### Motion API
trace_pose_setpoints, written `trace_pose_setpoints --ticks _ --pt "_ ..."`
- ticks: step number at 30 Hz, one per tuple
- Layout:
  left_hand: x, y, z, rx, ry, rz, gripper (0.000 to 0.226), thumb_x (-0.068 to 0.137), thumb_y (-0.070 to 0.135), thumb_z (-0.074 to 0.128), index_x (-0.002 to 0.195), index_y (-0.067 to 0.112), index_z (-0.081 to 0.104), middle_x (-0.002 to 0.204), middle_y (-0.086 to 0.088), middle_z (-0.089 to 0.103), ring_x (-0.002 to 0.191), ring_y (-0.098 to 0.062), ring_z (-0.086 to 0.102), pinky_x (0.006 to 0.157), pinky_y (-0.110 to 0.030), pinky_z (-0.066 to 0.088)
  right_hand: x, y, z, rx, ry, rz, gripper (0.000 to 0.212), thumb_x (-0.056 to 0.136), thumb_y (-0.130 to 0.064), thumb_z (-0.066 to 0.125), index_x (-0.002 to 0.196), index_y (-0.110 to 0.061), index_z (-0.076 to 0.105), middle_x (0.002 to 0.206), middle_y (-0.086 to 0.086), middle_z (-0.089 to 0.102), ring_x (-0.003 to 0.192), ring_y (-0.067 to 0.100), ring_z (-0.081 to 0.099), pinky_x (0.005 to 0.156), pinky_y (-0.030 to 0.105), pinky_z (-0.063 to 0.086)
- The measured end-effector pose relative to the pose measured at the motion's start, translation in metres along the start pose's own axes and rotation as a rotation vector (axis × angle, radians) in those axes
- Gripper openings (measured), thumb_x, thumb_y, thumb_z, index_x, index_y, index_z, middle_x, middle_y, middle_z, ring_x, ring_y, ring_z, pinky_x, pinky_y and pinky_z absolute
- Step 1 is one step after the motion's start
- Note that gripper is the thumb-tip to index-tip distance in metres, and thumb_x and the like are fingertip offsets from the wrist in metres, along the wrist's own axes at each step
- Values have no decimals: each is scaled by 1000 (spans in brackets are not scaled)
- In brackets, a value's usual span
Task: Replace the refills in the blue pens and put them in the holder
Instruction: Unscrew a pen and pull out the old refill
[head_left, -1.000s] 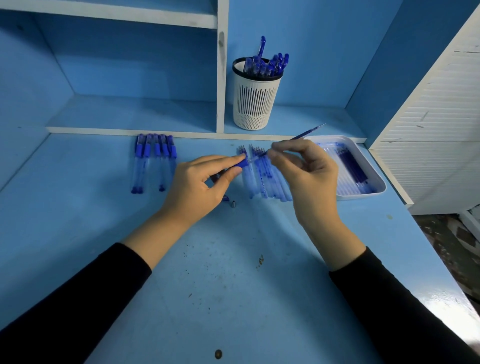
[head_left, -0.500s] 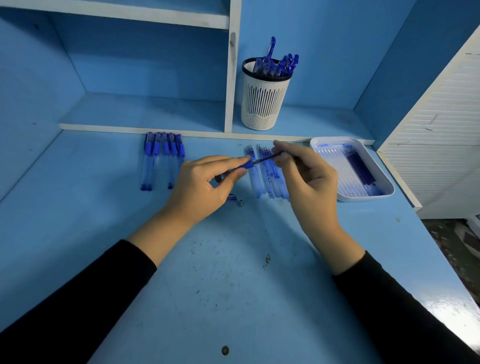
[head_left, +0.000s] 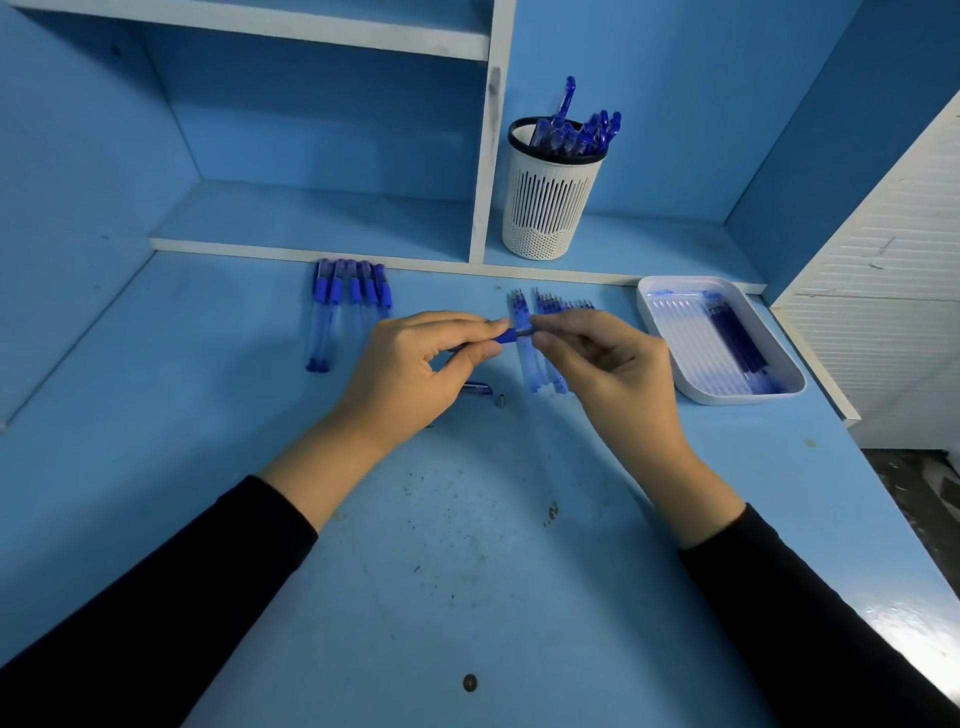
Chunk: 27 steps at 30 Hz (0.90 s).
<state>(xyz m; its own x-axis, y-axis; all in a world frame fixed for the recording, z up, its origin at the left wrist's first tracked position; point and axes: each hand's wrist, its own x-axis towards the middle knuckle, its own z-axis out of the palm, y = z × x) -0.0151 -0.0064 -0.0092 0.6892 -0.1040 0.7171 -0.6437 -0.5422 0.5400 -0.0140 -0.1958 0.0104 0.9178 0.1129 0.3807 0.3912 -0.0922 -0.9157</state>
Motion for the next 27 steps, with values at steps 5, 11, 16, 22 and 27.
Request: trace_pose_setpoints --ticks 5,11,16,22,27 --pt "-4 -3 -13 -11 15 -65 21 86 9 74 107 6 74 106 8 70 98 -3 68 90 -18 52 -2 -1 -3 32 39 113 10 87 -7 70 94 -13 73 83 1 74 76 9 64 68 18 50" --pt "-10 -3 -24 -30 -1 -123 23 86 8 73 109 7 73 106 8 70 96 -2 69 87 -17 53 -12 11 1 -391 -180 -52 13 81 -15 77 94 -13 74 81 -9 69 75 8 62 74 13 47" --pt "-17 -2 -30 -23 -42 -109 19 86 7 73 105 7 75 104 10 70 94 -1 69 85 -17 53 -14 16 6 -544 -299 -221 11 83 -5 73 93 -10 73 82 1 67 73 11 58 71 18 48" --pt "-19 1 -32 -18 -58 -105 21 85 7 74 106 8 75 103 10 71 94 0 68 85 -15 52 -12 -3 6 -91 7 0 8 83 0 71 87 -7 71 81 1 71 71 6 64 69 14 46" --pt "-19 3 -31 -21 -67 -107 21 85 7 74 105 8 75 103 12 70 93 -1 68 84 -14 51 -12 -9 6 92 18 66 7 83 1 71 86 -5 70 77 -2 71 66 6 61 62 15 45"
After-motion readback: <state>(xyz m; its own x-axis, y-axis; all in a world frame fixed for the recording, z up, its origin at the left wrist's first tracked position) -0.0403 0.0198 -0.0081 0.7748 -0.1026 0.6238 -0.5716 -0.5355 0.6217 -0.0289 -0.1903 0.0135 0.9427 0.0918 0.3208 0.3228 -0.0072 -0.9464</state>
